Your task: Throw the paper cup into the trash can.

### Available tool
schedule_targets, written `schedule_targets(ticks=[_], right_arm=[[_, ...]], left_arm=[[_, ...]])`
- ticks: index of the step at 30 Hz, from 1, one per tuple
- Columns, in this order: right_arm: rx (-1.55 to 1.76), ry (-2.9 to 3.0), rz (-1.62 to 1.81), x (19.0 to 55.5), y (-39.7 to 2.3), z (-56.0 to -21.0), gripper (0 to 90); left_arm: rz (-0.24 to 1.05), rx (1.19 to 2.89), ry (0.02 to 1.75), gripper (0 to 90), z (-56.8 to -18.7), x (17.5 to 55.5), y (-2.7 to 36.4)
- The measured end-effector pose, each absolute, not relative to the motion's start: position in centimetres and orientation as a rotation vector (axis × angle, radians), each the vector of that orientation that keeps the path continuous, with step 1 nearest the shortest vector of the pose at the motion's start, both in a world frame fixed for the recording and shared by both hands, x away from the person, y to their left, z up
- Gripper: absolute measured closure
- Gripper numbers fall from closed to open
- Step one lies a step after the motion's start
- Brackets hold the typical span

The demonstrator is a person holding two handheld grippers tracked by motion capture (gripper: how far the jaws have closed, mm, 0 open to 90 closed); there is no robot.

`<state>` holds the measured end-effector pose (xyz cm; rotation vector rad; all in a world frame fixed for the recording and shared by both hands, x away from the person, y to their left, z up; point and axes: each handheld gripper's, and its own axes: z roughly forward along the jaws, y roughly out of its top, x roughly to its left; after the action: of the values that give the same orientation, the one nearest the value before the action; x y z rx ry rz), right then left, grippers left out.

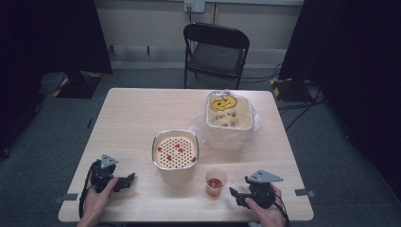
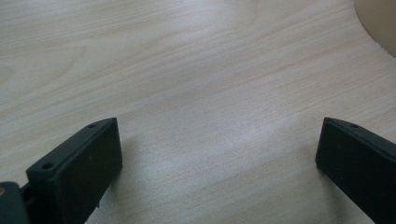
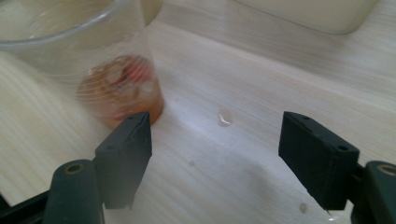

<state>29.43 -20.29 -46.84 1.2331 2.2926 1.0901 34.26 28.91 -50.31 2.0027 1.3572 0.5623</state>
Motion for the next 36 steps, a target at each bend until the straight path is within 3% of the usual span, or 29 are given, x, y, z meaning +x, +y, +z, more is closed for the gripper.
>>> schedule_targets(ticks=[17, 36], right_arm=[[1.085, 2.437, 1.174, 28.5, -16.5, -47.0, 29.2], [1.018, 2.402, 1.294, 31.3, -13.8, -47.2, 30.2]], left_arm=[[0.566, 2.006, 1.354, 0.0, -50.3, 34.3, 28.9], [0.565, 2.004, 1.356, 0.0, -50.3, 34.3, 28.9]])
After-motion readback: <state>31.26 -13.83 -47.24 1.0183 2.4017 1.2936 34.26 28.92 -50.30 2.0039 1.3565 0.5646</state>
